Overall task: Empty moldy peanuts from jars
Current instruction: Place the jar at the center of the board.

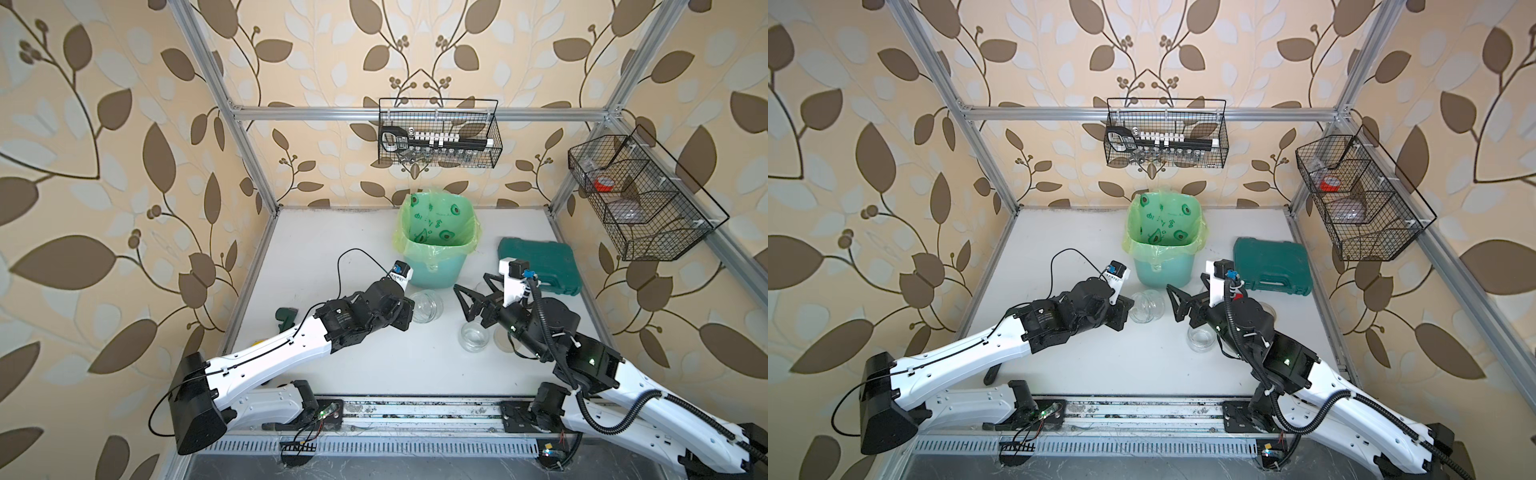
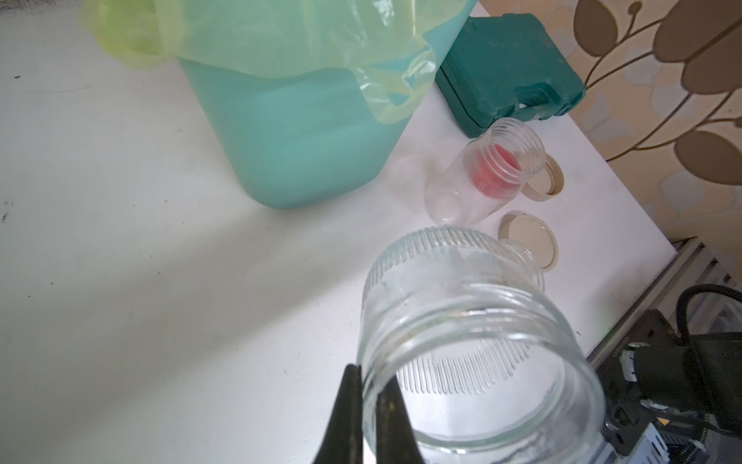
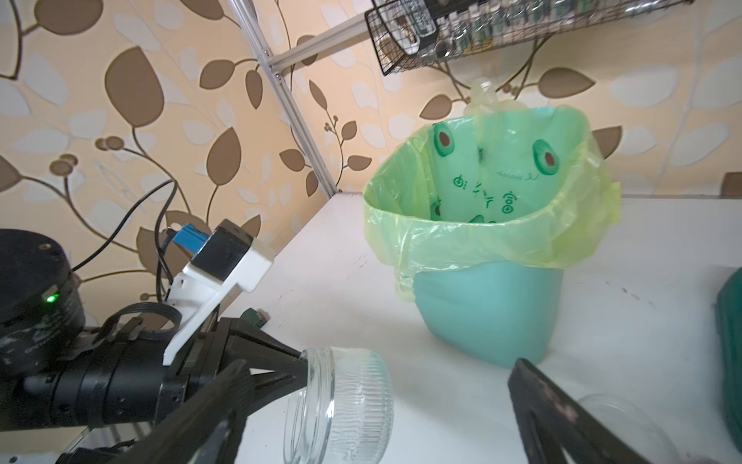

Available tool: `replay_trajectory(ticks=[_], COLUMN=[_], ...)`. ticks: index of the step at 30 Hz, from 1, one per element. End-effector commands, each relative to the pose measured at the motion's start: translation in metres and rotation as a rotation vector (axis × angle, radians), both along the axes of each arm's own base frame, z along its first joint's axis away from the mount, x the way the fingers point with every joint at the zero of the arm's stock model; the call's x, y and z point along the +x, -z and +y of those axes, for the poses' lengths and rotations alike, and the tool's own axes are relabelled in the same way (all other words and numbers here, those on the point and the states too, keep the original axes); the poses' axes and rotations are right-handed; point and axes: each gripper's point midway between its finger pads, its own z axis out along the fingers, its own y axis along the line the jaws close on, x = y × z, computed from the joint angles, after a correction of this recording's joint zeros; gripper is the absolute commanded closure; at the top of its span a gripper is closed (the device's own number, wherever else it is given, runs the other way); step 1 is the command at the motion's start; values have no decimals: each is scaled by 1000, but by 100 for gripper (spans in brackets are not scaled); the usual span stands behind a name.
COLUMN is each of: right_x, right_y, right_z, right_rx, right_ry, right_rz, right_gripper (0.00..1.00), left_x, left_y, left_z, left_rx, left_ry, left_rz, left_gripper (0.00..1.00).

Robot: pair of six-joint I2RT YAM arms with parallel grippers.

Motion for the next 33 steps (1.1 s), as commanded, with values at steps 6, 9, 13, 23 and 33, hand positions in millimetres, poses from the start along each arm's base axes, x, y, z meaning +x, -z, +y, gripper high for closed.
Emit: replay_trajectory(ticks=[6, 9, 13, 23, 33], right_x=[-3, -4, -8, -17, -28], right_y=[0, -3, -5, -8, -11], right_z=[-54, -67, -80, -110, -137], right_rx=[-70, -69, -65, -60, -46], right_ry=[189, 241, 282, 371, 439], right_rz=[-57, -79, -96, -131, -163], right_gripper=[1, 0, 1, 1, 1], left_x=[-1, -2, -6, -13, -16], left_y=[-2, 4, 14, 42, 66], left_z=[-5, -6, -8, -23, -57], left_rx=[77, 106, 143, 284, 375], left_ry=[45, 60, 78, 128, 184], left_rz=[9, 34, 79, 162, 196], left_gripper=[100, 100, 100, 100, 100])
